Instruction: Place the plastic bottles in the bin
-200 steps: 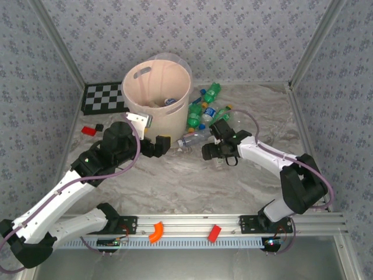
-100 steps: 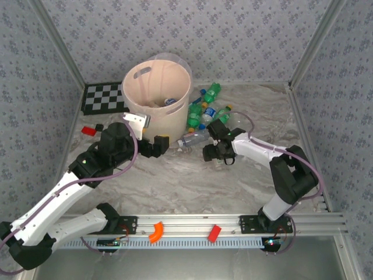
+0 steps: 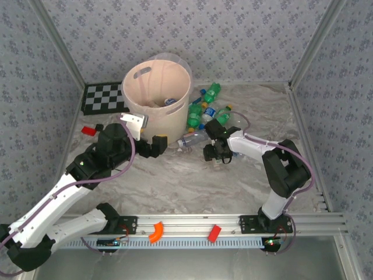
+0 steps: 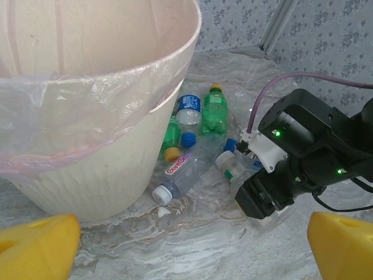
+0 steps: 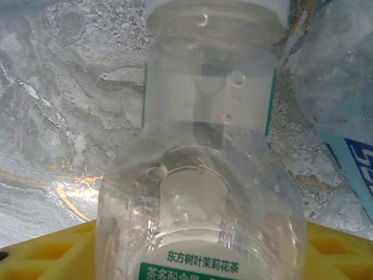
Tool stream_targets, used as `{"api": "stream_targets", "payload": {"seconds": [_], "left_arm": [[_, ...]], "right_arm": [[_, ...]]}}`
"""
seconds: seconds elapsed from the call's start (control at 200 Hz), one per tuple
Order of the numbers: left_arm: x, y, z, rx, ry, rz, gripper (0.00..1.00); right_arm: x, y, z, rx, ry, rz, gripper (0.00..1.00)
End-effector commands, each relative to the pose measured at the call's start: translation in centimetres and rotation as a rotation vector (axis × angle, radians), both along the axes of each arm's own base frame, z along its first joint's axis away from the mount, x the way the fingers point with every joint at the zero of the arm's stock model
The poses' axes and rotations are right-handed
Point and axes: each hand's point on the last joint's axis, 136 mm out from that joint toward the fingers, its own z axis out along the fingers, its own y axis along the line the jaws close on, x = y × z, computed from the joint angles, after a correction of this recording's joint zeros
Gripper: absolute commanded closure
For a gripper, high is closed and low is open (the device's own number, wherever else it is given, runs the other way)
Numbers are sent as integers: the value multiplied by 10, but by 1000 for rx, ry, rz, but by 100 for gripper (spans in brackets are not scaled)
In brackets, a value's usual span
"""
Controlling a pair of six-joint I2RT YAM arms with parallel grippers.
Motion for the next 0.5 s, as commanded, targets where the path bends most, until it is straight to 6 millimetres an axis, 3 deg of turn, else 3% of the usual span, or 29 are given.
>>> {"api": "stream_targets", "payload": {"seconds": [0.0, 0.215, 0.495], "left_arm": [[-3, 4, 8, 7, -23, 5, 0], [-1, 6, 10, 0, -32, 20, 0], [5, 20, 18, -24, -66, 108, 0]], "right_arm": [[1, -5, 15, -9, -34, -27, 39], [3, -11, 60, 59, -182, -58, 41], [5, -12, 154, 232, -434, -63, 45]]}}
